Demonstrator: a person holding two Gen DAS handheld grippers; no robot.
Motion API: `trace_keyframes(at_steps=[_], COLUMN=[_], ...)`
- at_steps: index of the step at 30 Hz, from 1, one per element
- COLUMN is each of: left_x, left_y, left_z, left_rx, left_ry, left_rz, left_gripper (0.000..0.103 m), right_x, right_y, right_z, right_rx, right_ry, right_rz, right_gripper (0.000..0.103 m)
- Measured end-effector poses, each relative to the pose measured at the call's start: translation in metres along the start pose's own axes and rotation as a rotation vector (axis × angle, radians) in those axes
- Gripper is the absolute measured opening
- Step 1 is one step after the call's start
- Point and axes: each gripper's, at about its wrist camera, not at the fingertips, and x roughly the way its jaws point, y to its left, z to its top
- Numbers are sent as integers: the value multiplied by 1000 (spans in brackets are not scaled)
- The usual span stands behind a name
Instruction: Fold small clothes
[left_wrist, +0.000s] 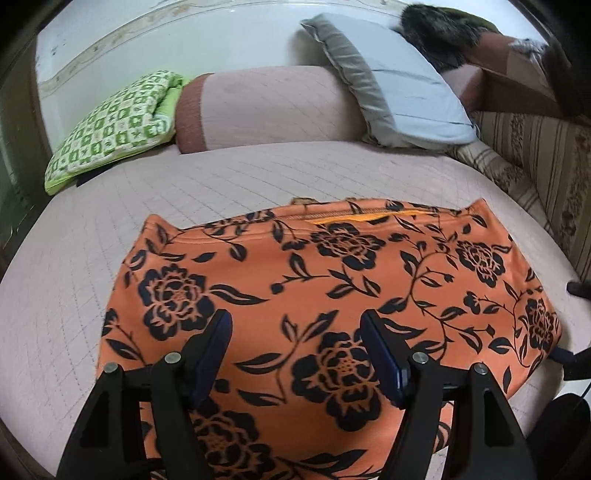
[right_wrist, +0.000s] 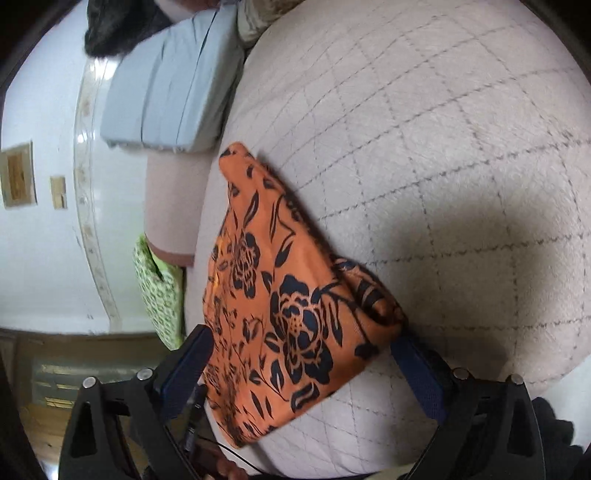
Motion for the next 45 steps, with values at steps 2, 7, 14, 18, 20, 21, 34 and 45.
trace_keyframes(at_steps=[2,7,14,18,20,21,34,45], left_x=[-1,-8,35,10,1,4,34,40], left_y=[-4,-12,-34,-23,-23,-25,-39,-34], left_z=[1,4,-13,1,3,2,-7,0], left_rx=[3,6,90,9,19,28,76,49], left_ry=[-10,-45,123,32,-24,-12,132,184], left_rz=[-5,-42,-4,-79,-59,-57,-14,30], left_gripper=[72,75,85,85,85,85,87,85], right_x=[-2,2,14,11,6,7,21,26], right_y=[5,1,18,37,45,44,25,24], right_z=[0,2,1,-4,-7,-7,-1,3], right_rx=[-32,-23,-71,-162,-195,-187,-129,-125], right_ry=[-10,-16,-15,-24,-34,-37,4,38], right_rz=[-20,-81,-67,-89,-99,-109,-121,-135], right_gripper=[86,52,84,21,21,24,48,46])
